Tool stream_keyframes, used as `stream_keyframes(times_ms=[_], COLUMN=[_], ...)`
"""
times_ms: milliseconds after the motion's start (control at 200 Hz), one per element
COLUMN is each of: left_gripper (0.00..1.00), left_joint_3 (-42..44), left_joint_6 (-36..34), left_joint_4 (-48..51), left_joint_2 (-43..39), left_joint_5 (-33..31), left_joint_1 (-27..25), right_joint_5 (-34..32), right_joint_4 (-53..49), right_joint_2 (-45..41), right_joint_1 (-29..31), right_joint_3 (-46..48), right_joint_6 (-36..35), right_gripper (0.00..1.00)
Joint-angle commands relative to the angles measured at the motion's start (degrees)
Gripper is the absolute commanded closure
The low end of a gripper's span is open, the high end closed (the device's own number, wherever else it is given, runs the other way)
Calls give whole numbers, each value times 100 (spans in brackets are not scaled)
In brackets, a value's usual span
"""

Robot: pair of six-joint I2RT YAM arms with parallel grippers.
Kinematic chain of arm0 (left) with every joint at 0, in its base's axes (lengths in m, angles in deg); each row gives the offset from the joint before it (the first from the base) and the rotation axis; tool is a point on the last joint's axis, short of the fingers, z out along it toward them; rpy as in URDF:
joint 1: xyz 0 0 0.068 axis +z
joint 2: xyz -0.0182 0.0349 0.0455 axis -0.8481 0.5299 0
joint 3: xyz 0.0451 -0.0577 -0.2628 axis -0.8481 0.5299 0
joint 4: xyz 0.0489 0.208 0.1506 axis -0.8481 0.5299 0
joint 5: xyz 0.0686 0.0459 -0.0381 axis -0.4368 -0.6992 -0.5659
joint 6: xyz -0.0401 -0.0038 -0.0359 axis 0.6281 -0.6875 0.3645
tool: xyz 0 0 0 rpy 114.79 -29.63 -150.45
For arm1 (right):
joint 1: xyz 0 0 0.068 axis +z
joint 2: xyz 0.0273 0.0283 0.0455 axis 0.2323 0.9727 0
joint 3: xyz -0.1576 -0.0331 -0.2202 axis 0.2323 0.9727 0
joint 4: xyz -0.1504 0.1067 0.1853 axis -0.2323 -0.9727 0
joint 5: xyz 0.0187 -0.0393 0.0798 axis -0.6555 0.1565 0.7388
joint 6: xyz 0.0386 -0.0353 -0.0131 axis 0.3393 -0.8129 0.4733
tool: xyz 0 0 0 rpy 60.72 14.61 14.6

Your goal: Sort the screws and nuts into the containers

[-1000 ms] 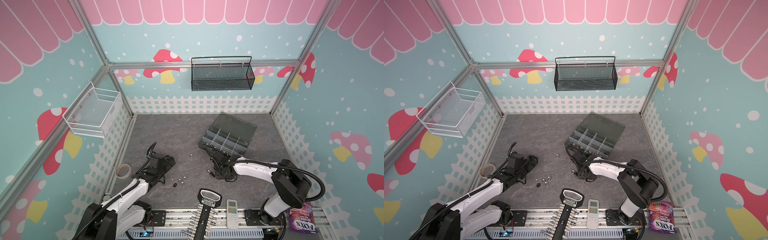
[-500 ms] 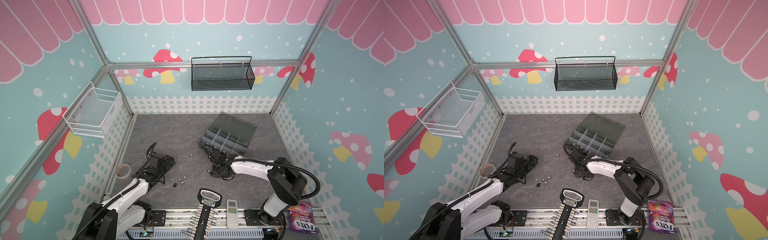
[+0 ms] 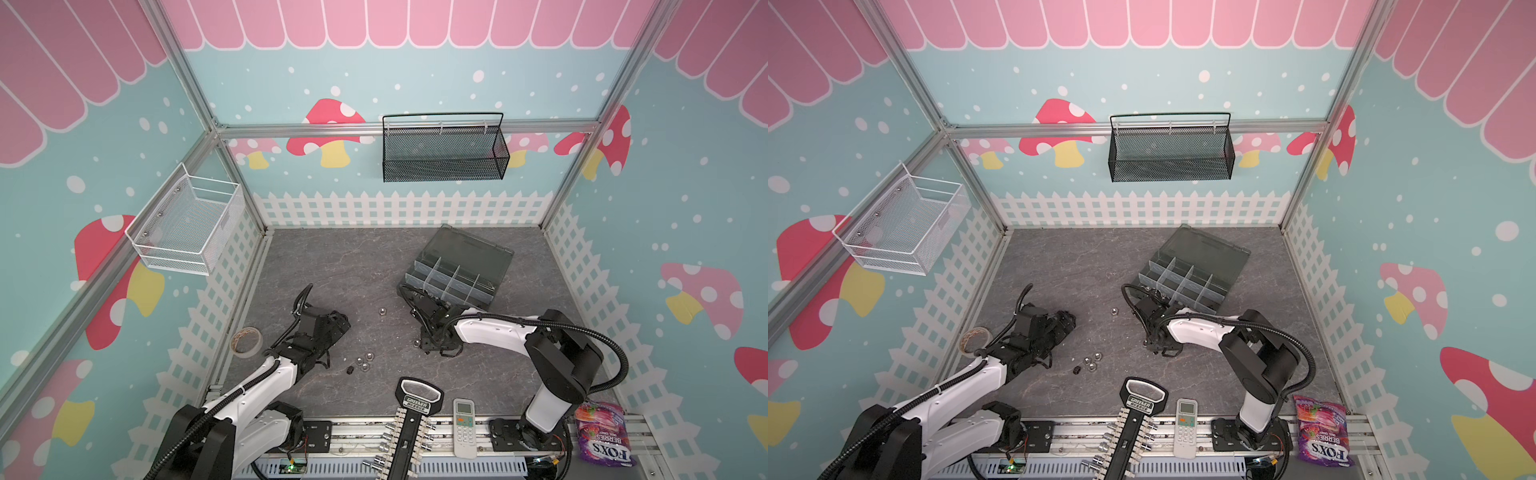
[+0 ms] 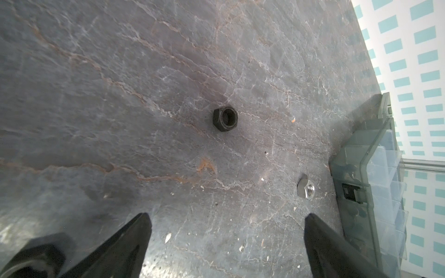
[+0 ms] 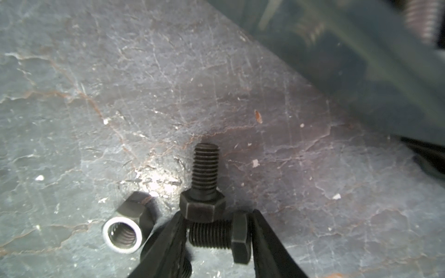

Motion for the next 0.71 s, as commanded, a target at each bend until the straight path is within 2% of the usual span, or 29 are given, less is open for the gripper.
stream_keyframes(times_ms=[0, 190, 350, 700], left_gripper=[0, 0, 0, 0], left_joint_3=[16, 16, -1, -37], left_joint_6=[23, 22, 15, 6], left_joint_4=[-76, -69, -74, -51], left_joint_2=[18, 5, -4, -5], left_joint_5=[-82, -79, -87, -90], left_joint_1=[31, 37, 43, 44], right_joint_5=[-18, -99, -281, -839], right_joint_4=[-97, -231, -443, -988], right_joint_2=[289, 160, -169, -1008], right_joint_1=[30, 30, 22, -258], right_joint_3=[33, 26, 6, -283], right_joint_6=[31, 21, 43, -127], right_gripper=[57, 70, 76, 79])
